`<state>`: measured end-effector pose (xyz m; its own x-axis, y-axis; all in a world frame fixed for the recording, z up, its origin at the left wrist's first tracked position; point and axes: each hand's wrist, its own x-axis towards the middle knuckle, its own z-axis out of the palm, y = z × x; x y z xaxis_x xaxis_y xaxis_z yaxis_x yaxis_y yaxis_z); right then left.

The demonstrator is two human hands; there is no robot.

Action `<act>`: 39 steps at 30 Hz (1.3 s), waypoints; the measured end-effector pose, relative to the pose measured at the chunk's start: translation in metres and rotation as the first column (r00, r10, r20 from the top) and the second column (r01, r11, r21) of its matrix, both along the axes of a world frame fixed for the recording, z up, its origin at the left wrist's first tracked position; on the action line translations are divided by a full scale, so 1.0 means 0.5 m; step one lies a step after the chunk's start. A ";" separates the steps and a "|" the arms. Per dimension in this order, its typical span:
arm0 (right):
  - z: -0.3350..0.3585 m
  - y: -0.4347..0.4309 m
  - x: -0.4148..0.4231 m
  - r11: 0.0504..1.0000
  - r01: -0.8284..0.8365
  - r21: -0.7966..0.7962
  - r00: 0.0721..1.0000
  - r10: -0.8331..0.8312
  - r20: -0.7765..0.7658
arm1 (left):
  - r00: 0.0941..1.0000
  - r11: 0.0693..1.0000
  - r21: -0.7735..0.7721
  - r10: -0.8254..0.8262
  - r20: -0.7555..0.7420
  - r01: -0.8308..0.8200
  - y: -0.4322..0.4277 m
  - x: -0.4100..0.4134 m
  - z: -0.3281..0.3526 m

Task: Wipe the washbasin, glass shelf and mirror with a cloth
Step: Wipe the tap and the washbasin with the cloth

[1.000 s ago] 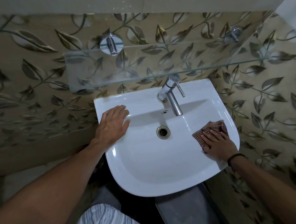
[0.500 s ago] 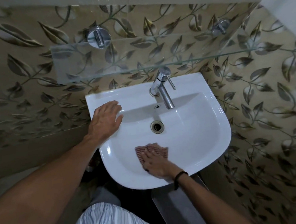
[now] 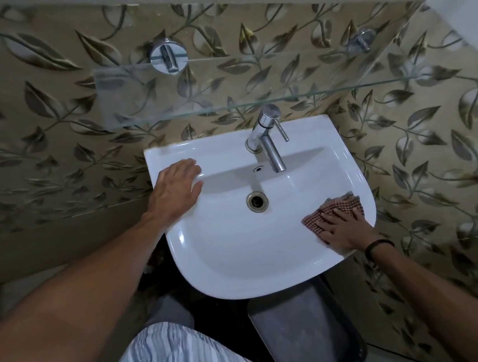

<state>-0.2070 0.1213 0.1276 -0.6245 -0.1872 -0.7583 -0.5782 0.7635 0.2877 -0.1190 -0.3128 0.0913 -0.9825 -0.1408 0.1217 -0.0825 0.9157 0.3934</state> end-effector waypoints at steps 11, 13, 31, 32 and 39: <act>-0.067 -0.313 0.238 0.862 -0.093 -0.499 0.937 0.245 0.248 | 1.000 1.000 -0.012 0.006 -0.008 -0.006 0.004 -0.003 -0.002; -0.064 -0.408 0.259 0.804 -0.016 -0.595 0.922 0.242 0.302 | 1.000 1.000 -0.008 0.002 -0.005 -0.002 0.002 -0.003 -0.002; -0.105 -0.165 0.088 0.995 0.060 -0.074 0.945 -0.032 0.324 | 1.000 0.999 0.027 0.020 -0.008 -0.019 -0.003 -0.005 -0.007; -0.092 -0.177 0.106 0.997 0.021 -0.077 0.945 0.006 0.328 | 1.000 0.999 0.025 0.023 -0.005 -0.023 -0.003 -0.005 -0.008; -0.007 -0.391 0.264 0.857 0.228 -0.462 0.869 0.035 0.494 | 1.000 1.000 0.014 0.006 -0.001 -0.006 0.002 -0.009 -0.008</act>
